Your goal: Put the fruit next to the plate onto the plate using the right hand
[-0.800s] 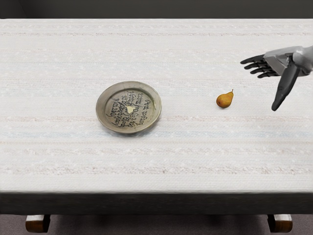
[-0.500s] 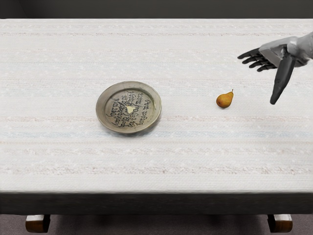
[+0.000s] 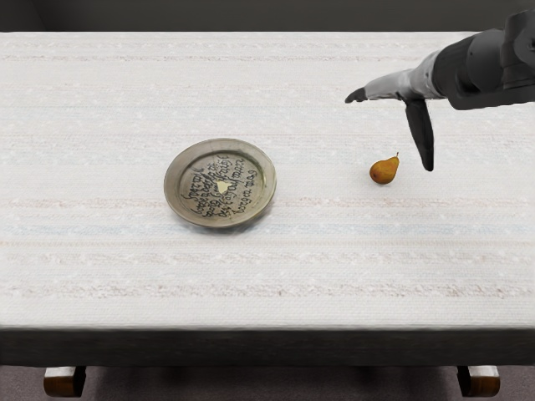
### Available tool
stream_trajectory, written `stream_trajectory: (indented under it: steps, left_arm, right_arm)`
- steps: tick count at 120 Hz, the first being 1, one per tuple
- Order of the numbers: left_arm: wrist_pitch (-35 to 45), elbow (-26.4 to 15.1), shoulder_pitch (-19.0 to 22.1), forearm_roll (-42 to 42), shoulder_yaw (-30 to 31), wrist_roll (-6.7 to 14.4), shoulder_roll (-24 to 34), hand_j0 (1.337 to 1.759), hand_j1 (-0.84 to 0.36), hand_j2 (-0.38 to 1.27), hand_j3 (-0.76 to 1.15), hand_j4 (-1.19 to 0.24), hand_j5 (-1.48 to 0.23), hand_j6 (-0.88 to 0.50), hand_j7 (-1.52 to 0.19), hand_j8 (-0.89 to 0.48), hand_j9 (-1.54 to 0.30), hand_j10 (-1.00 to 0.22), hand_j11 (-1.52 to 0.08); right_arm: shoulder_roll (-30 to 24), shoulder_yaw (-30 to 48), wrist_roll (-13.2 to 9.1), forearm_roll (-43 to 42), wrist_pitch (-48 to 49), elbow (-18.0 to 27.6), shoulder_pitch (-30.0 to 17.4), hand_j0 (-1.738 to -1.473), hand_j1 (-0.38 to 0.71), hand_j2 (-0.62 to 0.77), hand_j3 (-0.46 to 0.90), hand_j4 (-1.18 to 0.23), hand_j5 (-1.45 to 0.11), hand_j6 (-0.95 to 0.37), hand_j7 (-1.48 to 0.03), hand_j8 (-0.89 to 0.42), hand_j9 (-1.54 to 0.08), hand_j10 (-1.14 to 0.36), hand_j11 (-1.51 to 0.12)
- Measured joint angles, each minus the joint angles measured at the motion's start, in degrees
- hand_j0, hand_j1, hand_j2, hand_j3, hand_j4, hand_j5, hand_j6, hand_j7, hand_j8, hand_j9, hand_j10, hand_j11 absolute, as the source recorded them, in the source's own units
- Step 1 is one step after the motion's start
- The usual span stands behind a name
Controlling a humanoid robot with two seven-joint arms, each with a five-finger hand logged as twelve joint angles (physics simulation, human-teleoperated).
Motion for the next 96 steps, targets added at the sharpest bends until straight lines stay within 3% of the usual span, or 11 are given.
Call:
stream_trajectory:
  steps: [18,50,96]
  left_arm:
    - [0.0,0.0,0.0,0.0,0.0,0.0,0.0,1.658,0.33,0.0,0.0,-0.02,-0.03,-0.02,-0.03,-0.02,-0.03,-0.02,-0.03]
    - [0.0,0.0,0.0,0.0,0.0,0.0,0.0,1.658,0.32,0.0,0.0,-0.02,-0.03,-0.02,-0.03,-0.02,-0.03,-0.02,-0.03]
    - [0.0,0.0,0.0,0.0,0.0,0.0,0.0,1.658,0.32,0.0,0.0,-0.02,-0.03,-0.02,-0.03,-0.02,-0.03,-0.02,-0.03]
  right_arm:
    - [-0.2,0.1,0.0,-6.5,-4.9,3.9,-4.2,-1.658,-0.35,0.0,0.0,0.0,0.0,0.0,0.0,0.0,0.0,0.0,0.0]
    - [0.6,0.2,0.0,-12.5,-15.2,4.5,-10.5,-1.658,-0.35,0.0,0.0,0.0,0.0,0.0,0.0,0.0,0.0,0.0,0.0]
    - [4.1,-0.2,0.0,-16.6,-20.9,-0.7,-14.9,-1.658,-0.35,0.0,0.0,0.0,0.0,-0.01,0.0,0.0,0.0,0.0,0.0]
